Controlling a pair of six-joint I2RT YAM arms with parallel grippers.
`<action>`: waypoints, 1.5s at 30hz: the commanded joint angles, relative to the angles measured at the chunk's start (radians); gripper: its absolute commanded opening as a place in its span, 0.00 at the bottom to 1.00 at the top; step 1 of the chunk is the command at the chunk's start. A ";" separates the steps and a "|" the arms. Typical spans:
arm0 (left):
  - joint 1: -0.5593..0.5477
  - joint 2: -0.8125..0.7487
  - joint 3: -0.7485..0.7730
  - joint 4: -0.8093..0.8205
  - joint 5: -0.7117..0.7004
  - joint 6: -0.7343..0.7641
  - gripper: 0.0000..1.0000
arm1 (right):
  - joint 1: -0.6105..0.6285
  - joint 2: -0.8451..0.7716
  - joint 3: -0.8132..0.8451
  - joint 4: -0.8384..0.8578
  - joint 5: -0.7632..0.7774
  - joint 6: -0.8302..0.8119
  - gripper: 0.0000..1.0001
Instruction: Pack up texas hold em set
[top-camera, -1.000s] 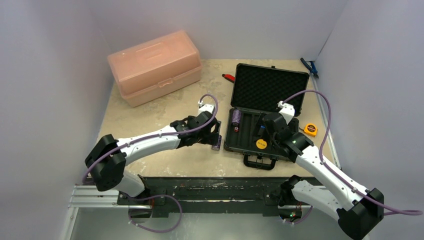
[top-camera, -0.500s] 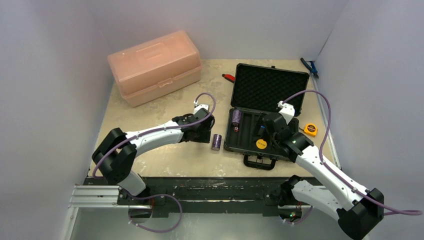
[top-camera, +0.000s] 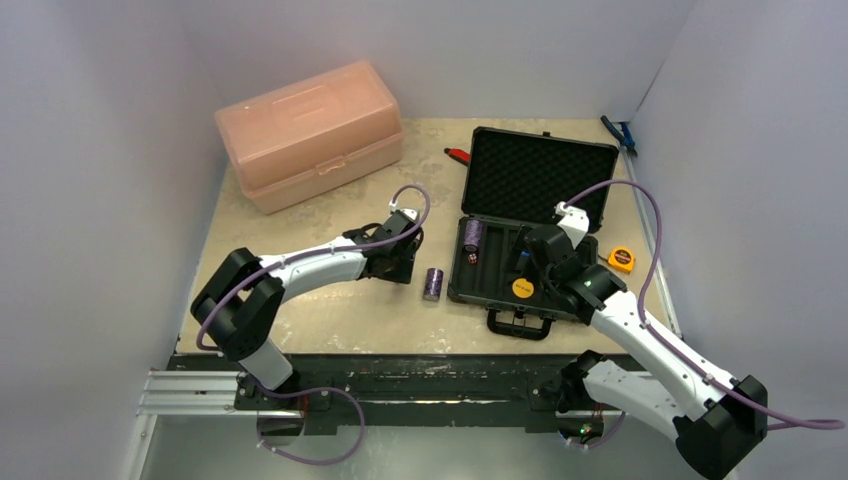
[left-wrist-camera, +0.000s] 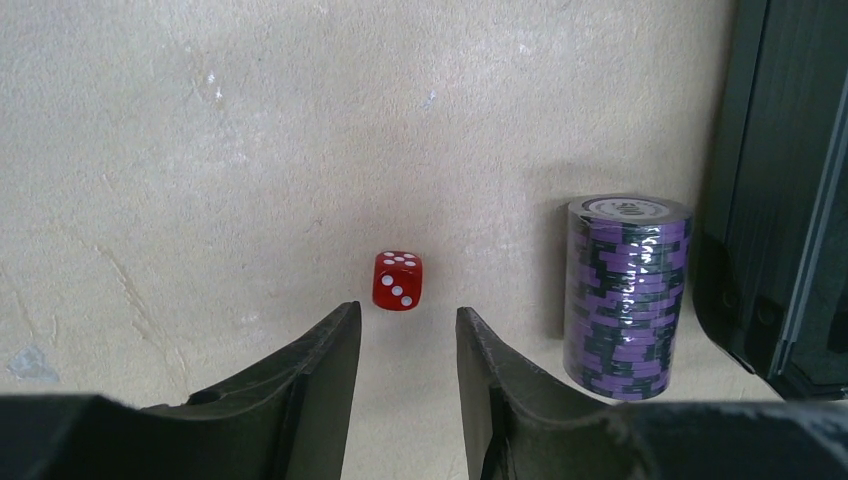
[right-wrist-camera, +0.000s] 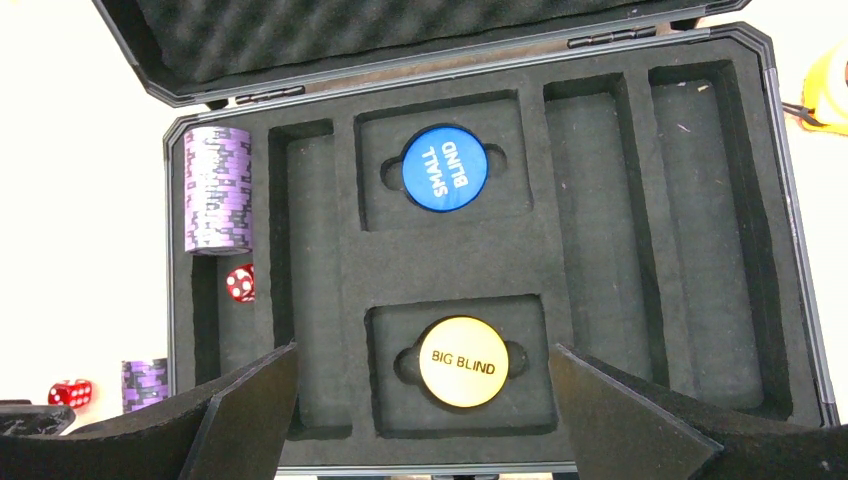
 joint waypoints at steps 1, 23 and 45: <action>0.007 0.021 0.006 0.032 0.014 0.051 0.39 | -0.002 0.007 0.004 0.010 0.021 0.004 0.99; 0.010 0.096 0.039 0.044 0.000 0.098 0.34 | -0.002 0.017 0.005 0.012 0.018 0.002 0.99; 0.009 0.054 0.041 0.018 -0.019 0.088 0.00 | -0.003 0.013 0.003 0.013 0.018 0.003 0.99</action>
